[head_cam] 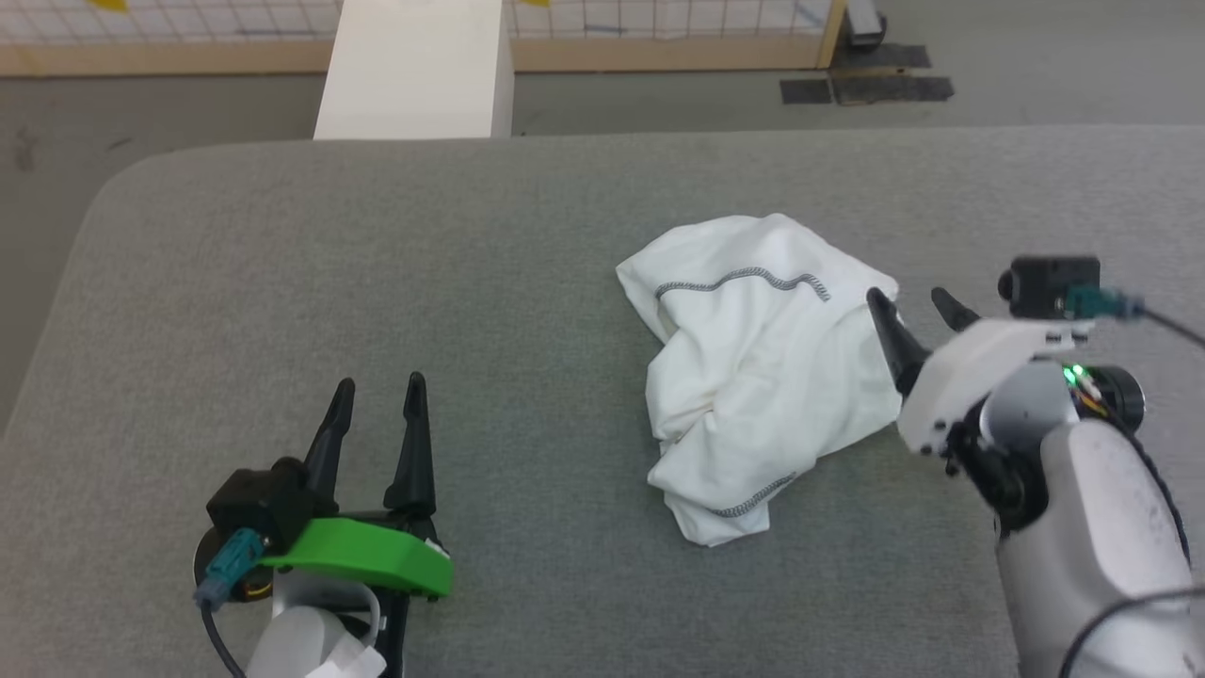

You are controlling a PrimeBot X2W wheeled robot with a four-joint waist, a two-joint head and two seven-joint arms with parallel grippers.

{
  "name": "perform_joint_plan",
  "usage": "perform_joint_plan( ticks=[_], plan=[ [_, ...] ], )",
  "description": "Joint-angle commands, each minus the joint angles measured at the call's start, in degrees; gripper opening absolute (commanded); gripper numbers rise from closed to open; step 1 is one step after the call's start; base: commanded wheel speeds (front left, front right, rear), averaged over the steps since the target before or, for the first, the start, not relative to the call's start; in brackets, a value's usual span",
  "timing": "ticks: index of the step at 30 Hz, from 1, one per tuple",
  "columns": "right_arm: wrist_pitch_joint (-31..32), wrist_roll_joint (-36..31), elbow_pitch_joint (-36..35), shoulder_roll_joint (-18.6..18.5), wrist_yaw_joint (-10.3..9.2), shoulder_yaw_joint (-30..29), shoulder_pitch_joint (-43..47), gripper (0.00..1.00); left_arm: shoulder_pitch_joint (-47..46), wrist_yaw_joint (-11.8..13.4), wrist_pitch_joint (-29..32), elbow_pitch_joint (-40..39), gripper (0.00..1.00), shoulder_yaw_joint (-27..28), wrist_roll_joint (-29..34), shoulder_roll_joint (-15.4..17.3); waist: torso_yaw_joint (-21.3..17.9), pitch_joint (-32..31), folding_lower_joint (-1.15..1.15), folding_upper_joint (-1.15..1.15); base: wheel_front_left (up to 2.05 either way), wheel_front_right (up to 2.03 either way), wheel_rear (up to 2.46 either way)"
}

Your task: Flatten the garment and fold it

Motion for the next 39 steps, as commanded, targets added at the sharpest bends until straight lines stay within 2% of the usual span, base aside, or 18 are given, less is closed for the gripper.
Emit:
perform_joint_plan(
  ticks=[1,8,9,10,11,20,25,30,34,36,39],
  plan=[
    [1.95,0.96,2.45,-0.15,-0.09,-0.62,-2.53,1.0,-1.54,-0.49,-0.21,0.36,1.0,-0.05,0.88,-0.24,2.03,2.02,0.0,0.0,0.0,0.0,0.0],
    [7.55,1.52,11.36,-1.16,-0.09,-0.76,-8.67,1.0,-2.96,-1.19,-0.21,1.03,1.0,-0.51,1.02,-0.61,4.45,3.43,0.0,0.0,0.0,0.0,0.0],
    [8.13,2.08,13.25,-1.19,-0.09,-0.38,-9.94,0.39,-2.95,-1.26,-0.21,1.07,1.0,-0.44,1.12,-0.71,4.91,3.43,0.0,0.0,0.0,0.0,0.0],
    [7.96,2.27,13.55,-1.21,-0.09,-0.22,-10.15,0.28,-2.89,-1.27,-0.21,1.11,1.0,-0.39,1.15,-0.73,4.97,3.34,0.0,0.0,0.0,0.0,0.0],
    [7.71,2.5,13.78,-1.3,-0.09,0.33,-10.31,0.0,-2.84,-1.33,-0.21,1.27,1.0,-0.21,1.11,-0.74,5.0,3.22,0.0,0.0,0.0,0.0,0.0],
    [2.94,5.61,11.76,-2.26,-0.09,3.64,-9.42,0.0,-1.36,-1.34,-0.21,2.14,1.0,0.26,1.3,-0.83,3.69,0.28,0.0,0.0,0.0,0.0,0.0],
    [-1.82,4.78,6.51,-4.87,-0.09,-0.32,-7.77,0.0,-0.66,-1.47,-0.21,2.6,1.0,0.59,1.26,-0.84,2.91,-1.72,0.0,0.0,0.0,0.0,0.0],
    [-3.77,-0.67,-1.85,-6.79,-0.09,-6.82,-5.84,0.0,0.02,-1.56,-0.22,2.56,1.0,0.8,1.21,-0.85,2.52,-2.77,0.0,0.0,0.0,0.0,0.0],
    [-3.03,-7.26,-11.05,-6.66,-0.09,-9.1,-5.39,0.0,0.13,-1.49,-0.22,2.43,1.0,0.59,1.04,-0.85,2.69,-3.08,0.0,0.0,0.0,0.0,0.0],
    [-2.2,-8.65,-15.13,-5.76,-0.09,-7.71,-5.29,0.0,0.05,-1.37,-0.22,2.36,1.0,0.51,0.98,-0.85,2.93,-3.14,0.0,0.0,0.0,0.0,0.0],
    [0.68,-8.06,-21.19,-3.79,-0.09,-1.42,-3.87,0.0,0.05,-1.46,-0.22,2.56,1.0,0.77,0.9,-0.86,3.39,-3.26,0.0,0.0,0.0,0.0,0.0]
  ],
)
